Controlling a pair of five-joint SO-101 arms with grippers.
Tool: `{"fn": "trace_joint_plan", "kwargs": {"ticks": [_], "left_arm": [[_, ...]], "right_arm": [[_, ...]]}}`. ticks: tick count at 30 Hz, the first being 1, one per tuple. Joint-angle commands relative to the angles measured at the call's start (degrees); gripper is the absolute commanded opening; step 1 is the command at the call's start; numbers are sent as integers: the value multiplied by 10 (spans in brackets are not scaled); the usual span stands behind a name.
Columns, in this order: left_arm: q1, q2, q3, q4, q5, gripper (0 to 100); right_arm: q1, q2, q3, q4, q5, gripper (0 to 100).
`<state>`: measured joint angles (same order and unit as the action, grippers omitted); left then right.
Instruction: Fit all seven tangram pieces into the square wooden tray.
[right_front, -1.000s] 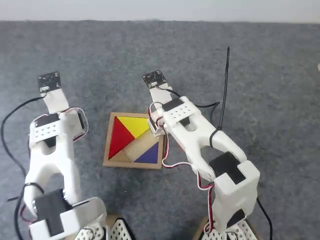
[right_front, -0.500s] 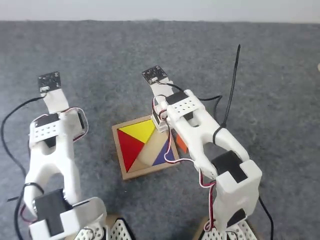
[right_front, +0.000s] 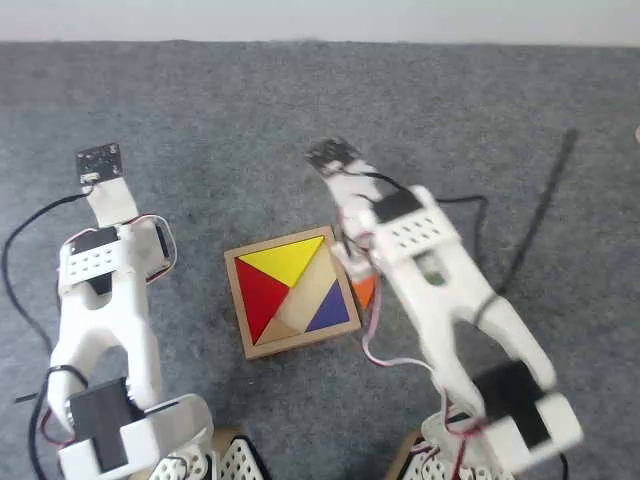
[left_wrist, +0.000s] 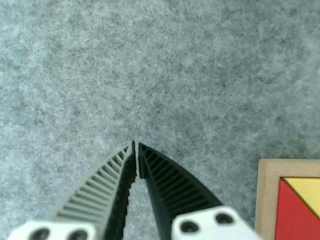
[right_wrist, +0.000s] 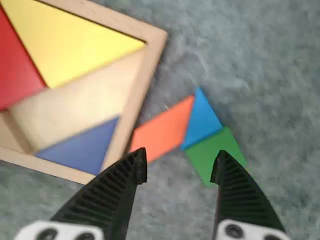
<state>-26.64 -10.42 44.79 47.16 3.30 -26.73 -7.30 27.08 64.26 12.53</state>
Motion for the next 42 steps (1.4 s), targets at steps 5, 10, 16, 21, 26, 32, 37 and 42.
{"fn": "trace_joint_plan", "kwargs": {"ticks": [5,10,16,21,26,32,37,42], "left_arm": [[5,-7,-6,-5,-6,14],[5,-7,-3,-7,-6,14],[6,-6,-2,-8,-6,14],[7,-4,-2,-8,-6,14],[7,-3,-2,-9,-6,14],[7,-3,-2,-9,-6,14],[7,-4,-2,-9,-6,14],[7,-4,-2,-9,-6,14]], "right_arm": [[8,-77,149,-113,52,219],[22,-78,156,-113,113,219],[51,-78,170,-145,243,221],[77,-77,199,-200,333,224],[86,-76,206,-214,389,224],[85,-36,189,-207,380,224],[81,52,105,-157,360,224],[83,82,76,-152,362,221]]}}
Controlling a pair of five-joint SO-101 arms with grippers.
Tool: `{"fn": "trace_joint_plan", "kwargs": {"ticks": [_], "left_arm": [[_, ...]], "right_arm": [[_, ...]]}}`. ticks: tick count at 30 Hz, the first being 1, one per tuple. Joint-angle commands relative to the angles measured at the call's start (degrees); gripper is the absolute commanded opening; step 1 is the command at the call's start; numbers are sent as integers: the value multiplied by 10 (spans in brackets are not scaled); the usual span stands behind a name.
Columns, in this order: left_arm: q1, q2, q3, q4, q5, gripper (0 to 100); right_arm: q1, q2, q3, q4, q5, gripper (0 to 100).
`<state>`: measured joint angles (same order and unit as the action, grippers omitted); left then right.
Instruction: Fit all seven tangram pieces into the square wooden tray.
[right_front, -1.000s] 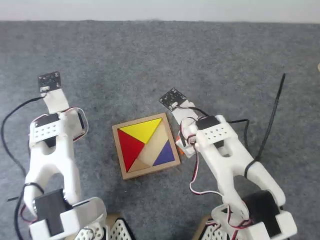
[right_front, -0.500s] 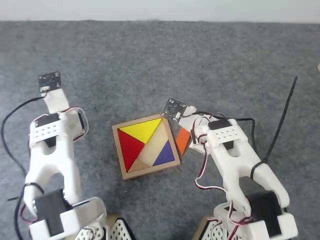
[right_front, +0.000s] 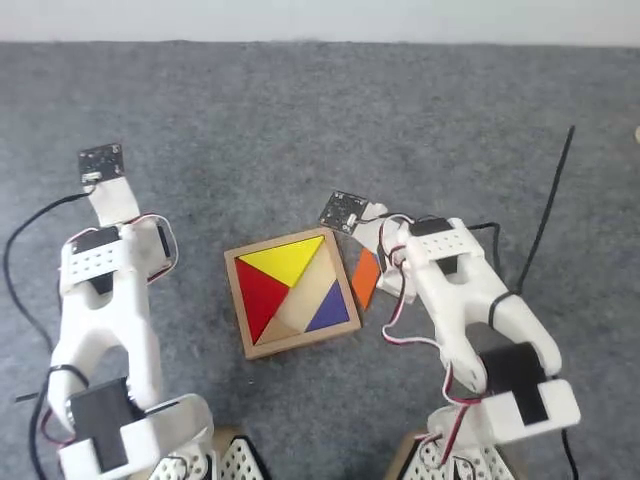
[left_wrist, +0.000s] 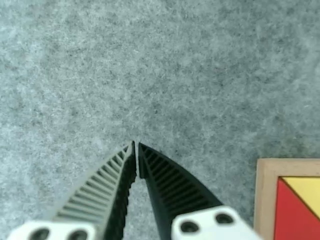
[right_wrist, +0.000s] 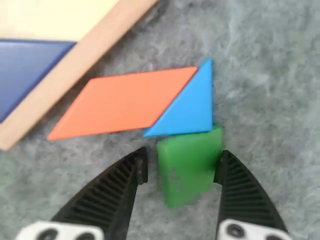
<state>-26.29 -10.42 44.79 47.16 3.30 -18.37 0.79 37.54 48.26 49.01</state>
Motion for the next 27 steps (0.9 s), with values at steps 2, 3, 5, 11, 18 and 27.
{"fn": "trace_joint_plan", "kwargs": {"ticks": [2,3,5,11,18,27], "left_arm": [[4,-4,-2,-9,-6,14],[4,-4,-2,-9,-6,14],[4,-4,-2,-9,-6,14],[4,-4,-2,-9,-6,14],[4,-4,-2,-9,-6,14],[4,-4,-2,-9,-6,14]], "right_arm": [[0,1,-29,8,-3,220],[3,2,-31,8,-3,220],[15,6,-40,7,-2,220],[36,7,-53,7,-5,217],[36,7,-53,7,-4,51],[39,7,-53,8,-4,29]]}}
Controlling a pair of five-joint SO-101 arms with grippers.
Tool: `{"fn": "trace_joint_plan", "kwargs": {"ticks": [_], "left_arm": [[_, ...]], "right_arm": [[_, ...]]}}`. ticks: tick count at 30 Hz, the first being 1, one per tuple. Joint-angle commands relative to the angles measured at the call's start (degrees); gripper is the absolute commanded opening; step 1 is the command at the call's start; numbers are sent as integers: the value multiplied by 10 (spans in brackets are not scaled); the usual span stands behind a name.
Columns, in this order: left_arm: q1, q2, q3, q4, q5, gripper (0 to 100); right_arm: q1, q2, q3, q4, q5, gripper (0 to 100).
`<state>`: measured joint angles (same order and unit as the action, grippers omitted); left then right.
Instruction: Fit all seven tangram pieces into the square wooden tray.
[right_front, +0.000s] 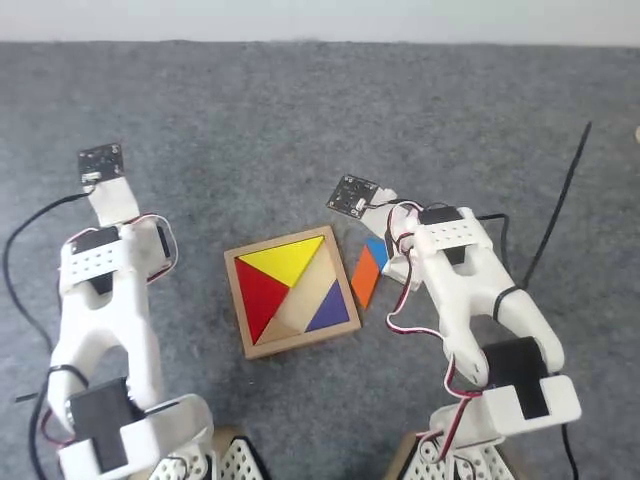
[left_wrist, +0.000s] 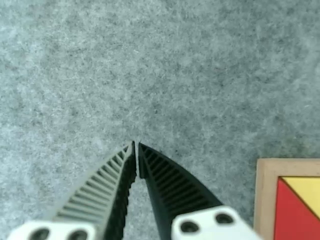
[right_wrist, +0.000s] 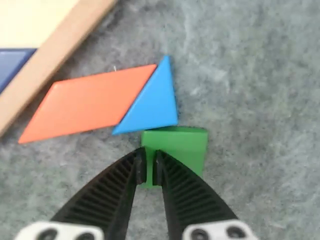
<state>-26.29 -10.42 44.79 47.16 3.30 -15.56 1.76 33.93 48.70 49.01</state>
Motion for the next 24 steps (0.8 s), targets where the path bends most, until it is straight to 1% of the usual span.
{"fn": "trace_joint_plan", "kwargs": {"ticks": [1,4,6,8,12,17,24], "left_arm": [[4,-4,-2,-9,-6,14],[4,-4,-2,-9,-6,14],[4,-4,-2,-9,-6,14],[4,-4,-2,-9,-6,14],[4,-5,-2,-9,-6,14],[4,-5,-2,-9,-6,14],[4,-5,-2,-9,-6,14]], "right_arm": [[9,-3,-17,10,-3,43],[7,-4,-28,24,1,156],[7,-2,-37,31,25,243],[7,-2,-40,35,34,299],[3,17,-43,29,37,290],[18,78,-100,36,38,289],[26,153,-207,120,39,288]]}}
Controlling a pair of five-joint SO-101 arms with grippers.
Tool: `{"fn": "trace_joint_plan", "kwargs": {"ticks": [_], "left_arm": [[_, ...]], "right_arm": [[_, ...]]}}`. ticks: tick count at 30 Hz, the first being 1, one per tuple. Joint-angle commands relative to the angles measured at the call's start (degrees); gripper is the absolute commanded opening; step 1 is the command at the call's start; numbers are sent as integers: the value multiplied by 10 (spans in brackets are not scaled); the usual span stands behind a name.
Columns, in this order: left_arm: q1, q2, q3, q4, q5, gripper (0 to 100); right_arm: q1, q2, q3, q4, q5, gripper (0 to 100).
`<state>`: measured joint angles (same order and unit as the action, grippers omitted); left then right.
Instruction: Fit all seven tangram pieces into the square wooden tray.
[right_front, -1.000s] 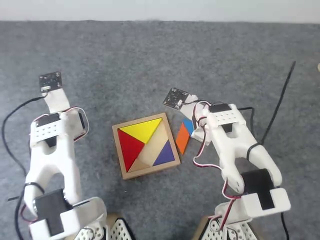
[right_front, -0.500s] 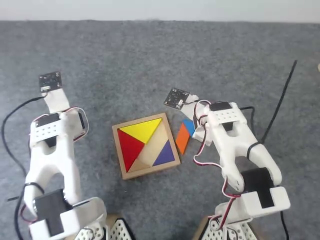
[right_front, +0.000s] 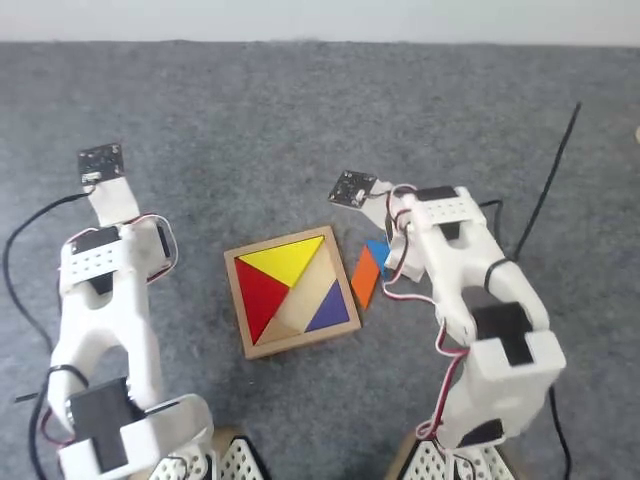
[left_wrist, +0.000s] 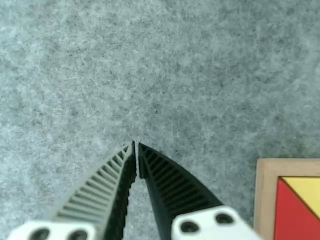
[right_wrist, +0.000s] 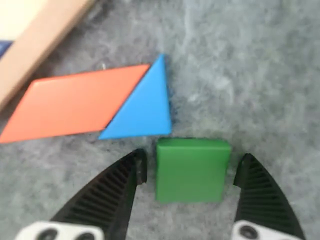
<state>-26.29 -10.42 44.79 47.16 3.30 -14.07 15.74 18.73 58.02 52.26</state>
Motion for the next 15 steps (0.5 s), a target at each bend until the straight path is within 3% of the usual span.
{"fn": "trace_joint_plan", "kwargs": {"ticks": [1,9,15], "left_arm": [[4,-5,-2,-9,-6,14],[4,-6,-2,-9,-6,14],[4,-6,-2,-9,-6,14]], "right_arm": [[17,23,-67,36,6,287],[22,45,-95,60,4,76],[24,24,-95,61,-27,59]]}}
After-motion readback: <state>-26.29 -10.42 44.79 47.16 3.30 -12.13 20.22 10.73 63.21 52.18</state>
